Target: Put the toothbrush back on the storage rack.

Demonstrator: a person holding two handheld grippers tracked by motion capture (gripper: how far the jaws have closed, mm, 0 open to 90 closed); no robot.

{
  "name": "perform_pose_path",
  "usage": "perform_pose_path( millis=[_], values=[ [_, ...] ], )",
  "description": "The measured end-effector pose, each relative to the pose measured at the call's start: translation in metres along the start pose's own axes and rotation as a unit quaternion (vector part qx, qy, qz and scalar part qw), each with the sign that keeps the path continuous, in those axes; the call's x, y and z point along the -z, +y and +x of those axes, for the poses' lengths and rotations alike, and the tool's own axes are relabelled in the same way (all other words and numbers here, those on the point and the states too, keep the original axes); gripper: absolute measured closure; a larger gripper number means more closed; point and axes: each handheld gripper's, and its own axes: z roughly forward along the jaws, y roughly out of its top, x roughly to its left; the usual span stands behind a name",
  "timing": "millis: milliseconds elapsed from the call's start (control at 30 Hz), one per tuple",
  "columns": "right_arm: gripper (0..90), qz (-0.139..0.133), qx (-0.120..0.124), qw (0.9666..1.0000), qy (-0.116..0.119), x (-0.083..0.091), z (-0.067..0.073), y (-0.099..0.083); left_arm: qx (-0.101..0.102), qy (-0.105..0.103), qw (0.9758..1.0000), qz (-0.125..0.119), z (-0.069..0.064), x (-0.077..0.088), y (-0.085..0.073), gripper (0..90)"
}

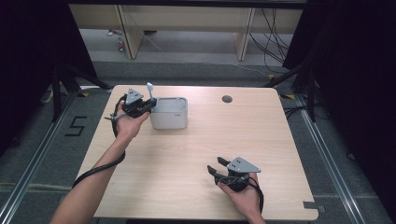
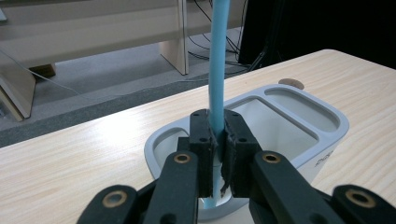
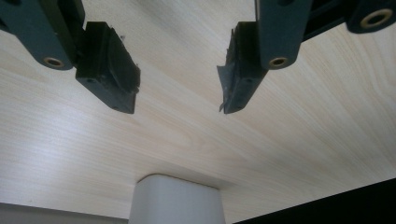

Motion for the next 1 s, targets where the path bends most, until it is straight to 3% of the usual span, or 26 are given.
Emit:
perform_pose_path(
  millis=[133,167,267,300,533,600,667,700,1000],
  values=[
    [46.1,-0.001,0.003,1.0000,-0.005,0.0004,0.0001,0.0001,0.001,0.000,1.0000,0.004,0.0005,-0.0010,-0.0008,83.4],
    [46.1,0.004,-0.009,0.9999,-0.004,0.0008,0.0020,-0.0002,0.001,0.000,1.0000,0.006,0.0008,-0.0012,-0.0010,83.4],
    [46.1,-0.005,-0.011,0.9999,0.001,-0.0015,0.0027,-0.0012,0.002,0.001,1.0000,0.009,0.0014,-0.0016,-0.0014,83.4],
    [46.1,-0.009,0.011,0.9999,-0.001,-0.0020,-0.0002,-0.0009,0.004,0.001,1.0000,0.009,0.0015,-0.0018,-0.0015,83.4],
    [46.1,-0.006,0.012,0.9999,-0.005,-0.0012,-0.0002,-0.0006,0.008,0.000,0.9999,0.015,0.0018,-0.0031,-0.0033,83.4],
    [46.1,-0.005,-0.009,0.9999,0.001,-0.0014,0.0023,-0.0012,0.007,0.000,0.9998,0.018,0.0017,-0.0034,-0.0039,83.3],
    [46.1,-0.005,-0.011,0.9999,0.002,-0.0014,0.0025,-0.0014,0.009,0.000,0.9997,0.021,0.0016,-0.0041,-0.0048,83.3],
    [46.0,-0.009,0.009,0.9999,0.000,-0.0019,-0.0002,-0.0011,0.009,0.000,0.9997,0.023,0.0019,-0.0043,-0.0052,83.3],
    [46.0,-0.006,0.012,0.9999,-0.004,-0.0013,-0.0003,-0.0008,0.018,0.000,0.9993,0.032,0.0035,-0.0051,-0.0068,83.1]
  ],
)
